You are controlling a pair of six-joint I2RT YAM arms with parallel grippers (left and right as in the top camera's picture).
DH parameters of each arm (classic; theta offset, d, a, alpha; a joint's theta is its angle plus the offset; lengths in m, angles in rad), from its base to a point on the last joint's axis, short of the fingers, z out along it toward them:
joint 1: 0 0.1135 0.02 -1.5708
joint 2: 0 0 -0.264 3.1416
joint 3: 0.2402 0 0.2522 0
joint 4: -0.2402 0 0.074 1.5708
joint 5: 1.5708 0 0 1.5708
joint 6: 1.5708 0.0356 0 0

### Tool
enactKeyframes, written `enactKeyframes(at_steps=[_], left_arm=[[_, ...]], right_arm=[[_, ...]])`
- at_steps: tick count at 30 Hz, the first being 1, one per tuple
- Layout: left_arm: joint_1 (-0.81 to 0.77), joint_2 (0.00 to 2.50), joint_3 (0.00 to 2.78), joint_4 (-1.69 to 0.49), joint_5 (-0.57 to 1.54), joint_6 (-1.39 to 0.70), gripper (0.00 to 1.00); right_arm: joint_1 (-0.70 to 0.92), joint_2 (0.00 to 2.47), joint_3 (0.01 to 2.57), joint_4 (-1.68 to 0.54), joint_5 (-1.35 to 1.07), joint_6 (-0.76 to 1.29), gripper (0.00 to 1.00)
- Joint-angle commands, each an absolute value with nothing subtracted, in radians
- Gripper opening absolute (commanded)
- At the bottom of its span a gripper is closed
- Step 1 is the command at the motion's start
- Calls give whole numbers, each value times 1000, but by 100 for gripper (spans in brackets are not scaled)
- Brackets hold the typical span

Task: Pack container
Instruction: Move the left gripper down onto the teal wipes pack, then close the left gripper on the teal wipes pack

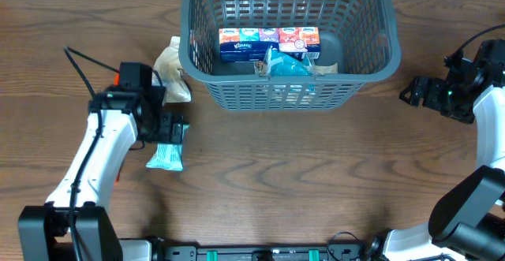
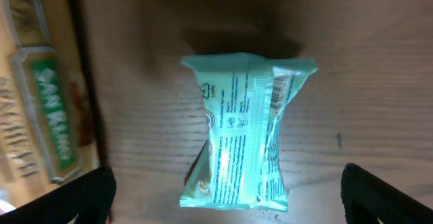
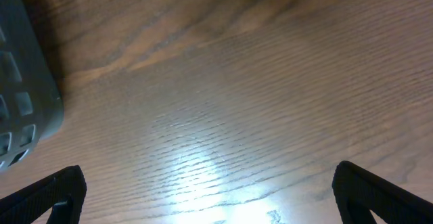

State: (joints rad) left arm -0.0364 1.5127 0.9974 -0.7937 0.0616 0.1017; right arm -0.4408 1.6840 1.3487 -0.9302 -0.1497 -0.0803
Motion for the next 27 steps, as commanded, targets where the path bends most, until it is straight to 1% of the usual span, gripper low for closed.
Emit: enactKeyframes(at_steps=[1,12,17,27], left_arm=[[-37,1499,942,-748,86,83,99],[-41,1500,808,-543,85,51,99],[-41,1512,806,-533,78,51,99],[-41,1628,806,-549,87,58,99]], right_arm=[[-430,1680,1347,-936,-162,-84,99],[-430,1679,1347,-962,-162,-92,99],[-430,1679,1347,-965,-162,-91,99],[-430,1679,1347,-963,-162,-92,99]])
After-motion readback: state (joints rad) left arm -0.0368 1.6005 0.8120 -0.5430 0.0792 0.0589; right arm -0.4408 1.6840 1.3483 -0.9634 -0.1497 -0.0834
